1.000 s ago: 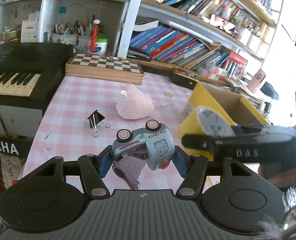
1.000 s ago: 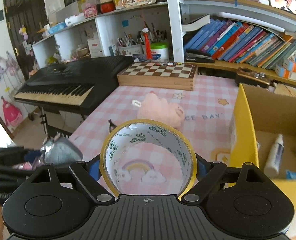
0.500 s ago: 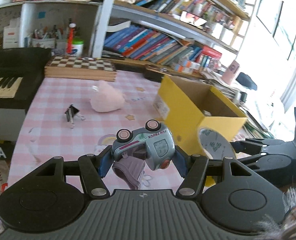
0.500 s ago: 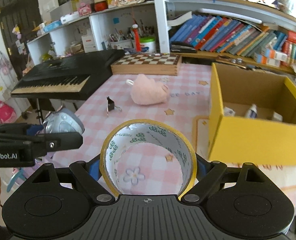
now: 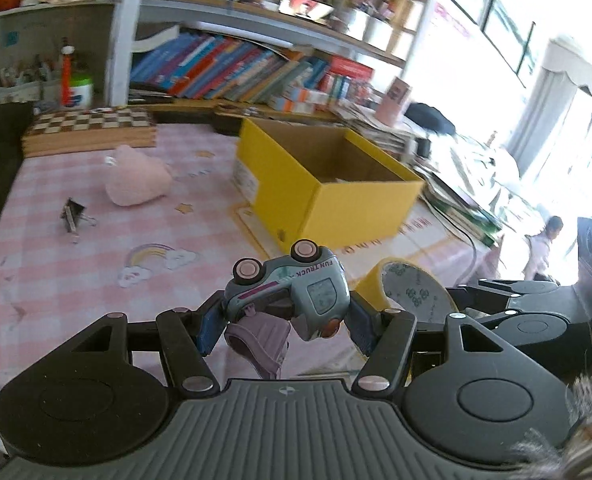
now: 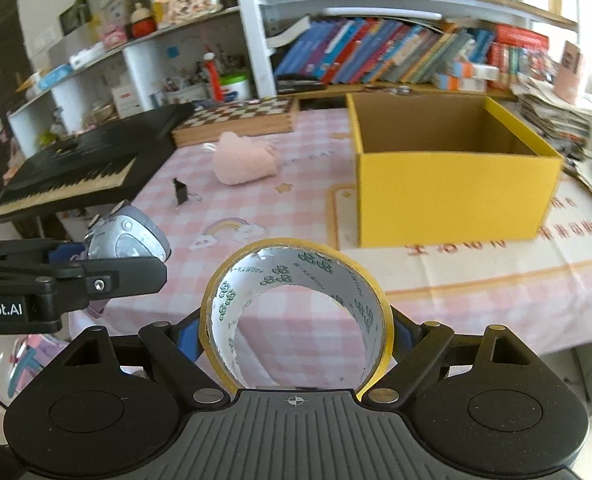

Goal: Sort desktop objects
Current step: 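Carry the toy truck and tape roll toward the yellow box with both tools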

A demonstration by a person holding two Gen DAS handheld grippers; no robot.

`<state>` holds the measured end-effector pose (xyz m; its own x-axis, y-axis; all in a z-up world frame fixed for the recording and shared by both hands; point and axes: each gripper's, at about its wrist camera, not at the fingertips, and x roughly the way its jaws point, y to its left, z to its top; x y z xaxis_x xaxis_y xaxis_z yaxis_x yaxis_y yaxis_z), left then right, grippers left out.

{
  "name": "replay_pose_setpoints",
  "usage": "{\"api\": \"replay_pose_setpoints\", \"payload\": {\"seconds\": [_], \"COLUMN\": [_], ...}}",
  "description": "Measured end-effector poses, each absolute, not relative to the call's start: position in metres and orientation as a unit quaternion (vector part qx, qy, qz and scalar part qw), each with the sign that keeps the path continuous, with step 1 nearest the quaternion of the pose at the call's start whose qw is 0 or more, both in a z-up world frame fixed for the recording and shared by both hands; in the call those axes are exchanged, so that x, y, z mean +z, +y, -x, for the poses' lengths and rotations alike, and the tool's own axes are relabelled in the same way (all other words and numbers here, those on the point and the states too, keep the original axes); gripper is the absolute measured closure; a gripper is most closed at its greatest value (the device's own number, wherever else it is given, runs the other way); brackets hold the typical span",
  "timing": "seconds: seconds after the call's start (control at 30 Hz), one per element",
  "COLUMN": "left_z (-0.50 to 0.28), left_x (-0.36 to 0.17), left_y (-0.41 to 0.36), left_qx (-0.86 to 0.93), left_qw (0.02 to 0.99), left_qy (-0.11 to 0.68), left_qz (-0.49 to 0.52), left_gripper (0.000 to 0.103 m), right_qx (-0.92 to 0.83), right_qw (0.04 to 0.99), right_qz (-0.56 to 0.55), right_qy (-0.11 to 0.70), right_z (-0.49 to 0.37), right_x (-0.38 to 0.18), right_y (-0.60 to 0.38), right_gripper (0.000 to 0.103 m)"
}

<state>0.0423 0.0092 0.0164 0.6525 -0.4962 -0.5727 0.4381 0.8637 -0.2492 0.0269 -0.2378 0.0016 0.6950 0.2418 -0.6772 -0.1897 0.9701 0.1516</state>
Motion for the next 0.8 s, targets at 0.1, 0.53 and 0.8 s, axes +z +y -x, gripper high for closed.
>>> {"api": "replay_pose_setpoints", "payload": {"seconds": [0.1, 0.53, 0.8], "left_z": [-0.041, -0.046, -0.052], "left_x": [0.016, 0.011, 0.008], "left_y": [0.000, -0.044, -0.072], "left_qx": [-0.276, -0.323, -0.326], "left_qw": [0.902, 0.881, 0.878], "left_qy": [0.332, 0.345, 0.350], "left_qz": [0.034, 0.022, 0.026], "left_gripper": [0.043, 0.043, 0.043], "right_qx": [0.101, 0.056, 0.053], "right_qw": [0.921, 0.917, 0.915], "right_qz": [-0.045, -0.060, -0.058], "right_qy": [0.375, 0.389, 0.396], "right_z": [-0.021, -0.006, -0.013], "right_x": [0.001, -0.004, -0.004], "right_y": [-0.245, -0.285, -0.312], "right_gripper": [0.015, 0.015, 0.015]}}
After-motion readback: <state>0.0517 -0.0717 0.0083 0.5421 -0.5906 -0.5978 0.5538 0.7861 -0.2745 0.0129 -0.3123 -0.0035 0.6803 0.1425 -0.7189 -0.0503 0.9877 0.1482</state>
